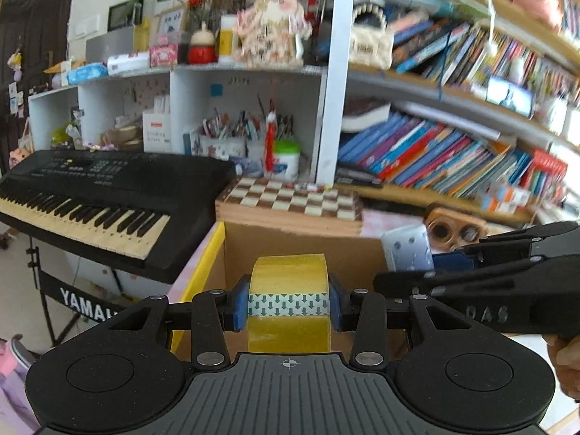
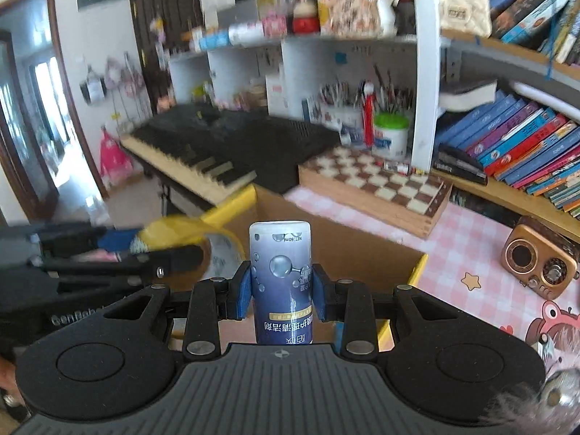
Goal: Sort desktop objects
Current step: 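Lower tape roll into yellow box, open left tool while right tool releases bottle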
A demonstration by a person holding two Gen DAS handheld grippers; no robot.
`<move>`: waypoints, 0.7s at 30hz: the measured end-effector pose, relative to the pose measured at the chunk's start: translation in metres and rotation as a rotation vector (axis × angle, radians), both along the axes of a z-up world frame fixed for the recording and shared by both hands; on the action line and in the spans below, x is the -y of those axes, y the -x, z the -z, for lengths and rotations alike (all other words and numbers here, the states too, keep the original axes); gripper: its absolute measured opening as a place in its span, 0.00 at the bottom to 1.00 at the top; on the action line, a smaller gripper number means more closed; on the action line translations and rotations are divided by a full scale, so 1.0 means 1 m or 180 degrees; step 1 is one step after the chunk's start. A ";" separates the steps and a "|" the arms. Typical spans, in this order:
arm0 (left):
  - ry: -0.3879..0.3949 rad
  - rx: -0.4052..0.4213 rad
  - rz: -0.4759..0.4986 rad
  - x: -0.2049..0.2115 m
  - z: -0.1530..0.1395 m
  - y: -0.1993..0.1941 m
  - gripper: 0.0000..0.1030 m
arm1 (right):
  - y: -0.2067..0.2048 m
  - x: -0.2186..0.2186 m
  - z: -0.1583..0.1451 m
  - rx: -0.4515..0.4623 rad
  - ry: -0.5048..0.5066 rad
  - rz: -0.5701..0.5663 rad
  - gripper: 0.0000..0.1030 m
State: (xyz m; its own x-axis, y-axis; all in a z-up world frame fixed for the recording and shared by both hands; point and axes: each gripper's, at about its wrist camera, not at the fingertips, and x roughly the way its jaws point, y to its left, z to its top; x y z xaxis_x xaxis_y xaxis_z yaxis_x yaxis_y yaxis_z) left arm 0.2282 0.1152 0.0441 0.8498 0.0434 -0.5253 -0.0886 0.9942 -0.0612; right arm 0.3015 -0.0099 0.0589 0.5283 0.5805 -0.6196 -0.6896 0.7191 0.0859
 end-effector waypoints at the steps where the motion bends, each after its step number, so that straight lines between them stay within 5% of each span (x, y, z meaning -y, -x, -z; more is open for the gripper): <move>1: -0.0026 -0.0068 -0.0006 0.000 0.005 -0.007 0.38 | -0.005 -0.005 0.007 -0.0015 0.0093 -0.0039 0.30; 21: -0.0264 -0.0705 0.0252 0.006 0.043 -0.072 0.39 | -0.079 -0.054 0.086 -0.0529 0.1233 -0.0736 0.30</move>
